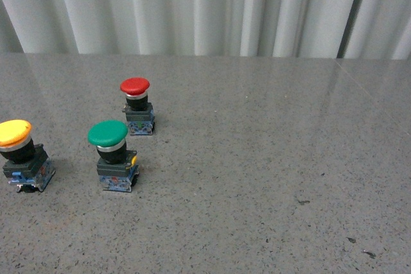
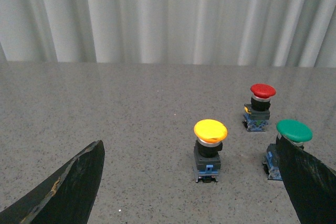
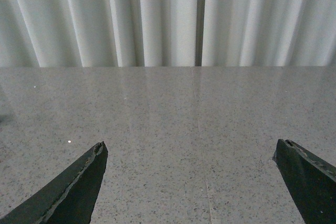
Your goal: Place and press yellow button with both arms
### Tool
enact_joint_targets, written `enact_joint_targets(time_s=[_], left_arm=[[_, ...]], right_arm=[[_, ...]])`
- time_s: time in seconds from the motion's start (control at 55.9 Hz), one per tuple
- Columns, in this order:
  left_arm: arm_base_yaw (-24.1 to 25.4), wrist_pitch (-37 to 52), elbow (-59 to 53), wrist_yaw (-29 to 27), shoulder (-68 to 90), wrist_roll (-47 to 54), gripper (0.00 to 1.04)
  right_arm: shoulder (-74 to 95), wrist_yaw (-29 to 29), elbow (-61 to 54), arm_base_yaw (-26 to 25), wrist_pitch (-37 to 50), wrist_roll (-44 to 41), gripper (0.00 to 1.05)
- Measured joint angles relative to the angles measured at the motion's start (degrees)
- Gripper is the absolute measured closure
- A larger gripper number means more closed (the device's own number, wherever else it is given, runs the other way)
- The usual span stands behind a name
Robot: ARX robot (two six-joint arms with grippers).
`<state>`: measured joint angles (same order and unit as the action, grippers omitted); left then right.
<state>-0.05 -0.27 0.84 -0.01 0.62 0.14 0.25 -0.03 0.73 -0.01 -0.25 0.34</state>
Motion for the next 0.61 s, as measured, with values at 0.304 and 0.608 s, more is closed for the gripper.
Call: enact_joint_targets(time_s=[0.304, 0.608], left_arm=[[0.0, 0.0, 0.0, 0.0, 0.0, 0.0, 0.07], [-0.04, -0.2, 0.02, -0.26, 0.02, 0.0, 0.07]], right_arm=[[0.0, 0.02, 0.0, 0.0, 0.0, 0.0, 0.06], [0.0, 0.0, 0.0, 0.0, 0.0, 0.0, 0.06]])
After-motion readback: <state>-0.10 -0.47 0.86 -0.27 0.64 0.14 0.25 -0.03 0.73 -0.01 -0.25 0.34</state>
